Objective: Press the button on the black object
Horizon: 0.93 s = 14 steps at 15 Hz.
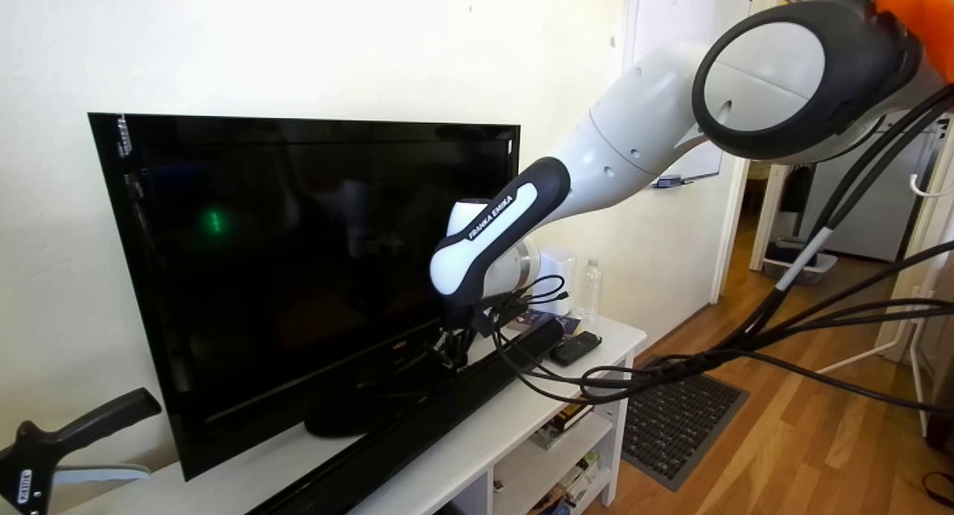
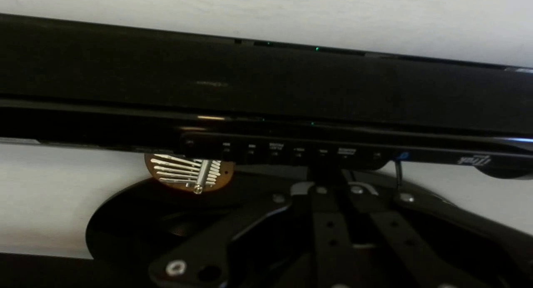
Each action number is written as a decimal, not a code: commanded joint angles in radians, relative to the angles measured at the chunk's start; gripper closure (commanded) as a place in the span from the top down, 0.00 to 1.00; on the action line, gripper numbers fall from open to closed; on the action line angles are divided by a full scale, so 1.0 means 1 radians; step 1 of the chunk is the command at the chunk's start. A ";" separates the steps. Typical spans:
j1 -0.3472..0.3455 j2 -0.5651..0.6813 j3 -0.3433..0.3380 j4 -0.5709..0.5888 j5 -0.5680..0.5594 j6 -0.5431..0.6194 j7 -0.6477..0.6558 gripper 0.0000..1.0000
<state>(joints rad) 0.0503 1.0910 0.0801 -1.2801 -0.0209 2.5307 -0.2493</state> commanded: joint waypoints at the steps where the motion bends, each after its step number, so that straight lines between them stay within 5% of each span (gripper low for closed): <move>1: -0.008 0.028 0.012 0.042 -0.010 -0.040 -0.001 0.00; 5: -0.006 0.004 0.007 0.036 -0.014 0.041 0.005 0.00; 9: -0.008 -0.045 0.015 0.022 0.003 -0.031 0.030 0.00; 10: -0.015 -0.075 0.025 0.006 0.009 -0.075 0.025 0.26; 14: -0.054 -0.196 0.095 -0.044 0.041 -0.244 -0.051 0.47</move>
<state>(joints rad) 0.0310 1.0056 0.1231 -1.2535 -0.0130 2.3966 -0.2452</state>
